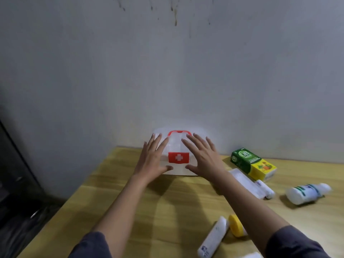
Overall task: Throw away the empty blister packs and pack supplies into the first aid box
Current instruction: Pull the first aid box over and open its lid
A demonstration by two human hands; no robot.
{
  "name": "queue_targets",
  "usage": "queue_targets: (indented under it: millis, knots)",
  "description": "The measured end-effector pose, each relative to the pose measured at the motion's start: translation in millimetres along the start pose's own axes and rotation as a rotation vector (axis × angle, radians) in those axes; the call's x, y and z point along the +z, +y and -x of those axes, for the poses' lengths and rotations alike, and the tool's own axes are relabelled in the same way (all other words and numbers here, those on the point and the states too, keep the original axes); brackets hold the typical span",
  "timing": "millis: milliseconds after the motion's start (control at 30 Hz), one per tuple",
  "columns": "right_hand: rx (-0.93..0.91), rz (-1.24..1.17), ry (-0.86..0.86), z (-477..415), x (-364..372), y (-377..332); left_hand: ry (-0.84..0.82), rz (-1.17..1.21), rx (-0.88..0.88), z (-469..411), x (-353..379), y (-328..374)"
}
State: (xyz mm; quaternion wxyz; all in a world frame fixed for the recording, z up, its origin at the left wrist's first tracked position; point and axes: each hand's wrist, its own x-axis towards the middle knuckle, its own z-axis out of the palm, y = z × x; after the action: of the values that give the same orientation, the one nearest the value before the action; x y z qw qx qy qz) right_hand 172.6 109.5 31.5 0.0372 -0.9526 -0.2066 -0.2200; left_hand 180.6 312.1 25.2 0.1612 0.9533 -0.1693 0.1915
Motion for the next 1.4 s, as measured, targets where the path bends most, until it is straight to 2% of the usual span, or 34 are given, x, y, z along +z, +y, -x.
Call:
queue_targets:
  millis: [67,167,267,500,700,900,1033,1167,1267,1333,1400]
  knots:
    - [-0.036,0.031,0.053,-2.4,7.2,3.0,0.014,0.078,0.000,0.3,2.6,-2.4]
    - [-0.192,0.085,0.194,-3.1,10.2,8.8,0.073,0.123,0.009,-0.8,5.4,-6.5]
    - [-0.260,-0.037,0.292,-0.1,8.7,11.6,0.083,0.156,0.007,1.4,6.9,-9.0]
    - [-0.150,-0.375,0.262,-3.9,2.4,5.9,0.099,0.310,-0.127,11.4,1.2,-11.2]
    - [-0.099,-0.592,0.252,-10.4,-11.9,1.2,0.116,0.680,-0.437,23.1,-3.7,-14.9]
    - [-0.038,-0.726,0.400,-17.3,-32.8,-9.3,0.106,0.841,-0.411,31.4,-3.7,-15.2]
    - [0.080,-0.820,0.453,-26.9,-45.9,-15.4,0.090,0.839,-0.405,37.6,-4.1,-15.7]
    - [0.165,-0.804,0.524,-42.4,-53.9,-14.7,0.080,0.848,-0.410,39.4,-5.3,-16.3]
    - [0.314,-0.761,0.614,-57.0,-50.5,-11.7,0.069,0.853,-0.436,39.3,-4.5,-17.3]
    - [0.397,-0.818,0.650,-66.6,-48.6,-11.5,0.058,0.860,-0.445,38.7,-3.6,-20.5]
    - [0.397,-0.854,0.671,-75.8,-48.6,-11.3,0.048,0.851,-0.453,36.8,-4.2,-23.0]
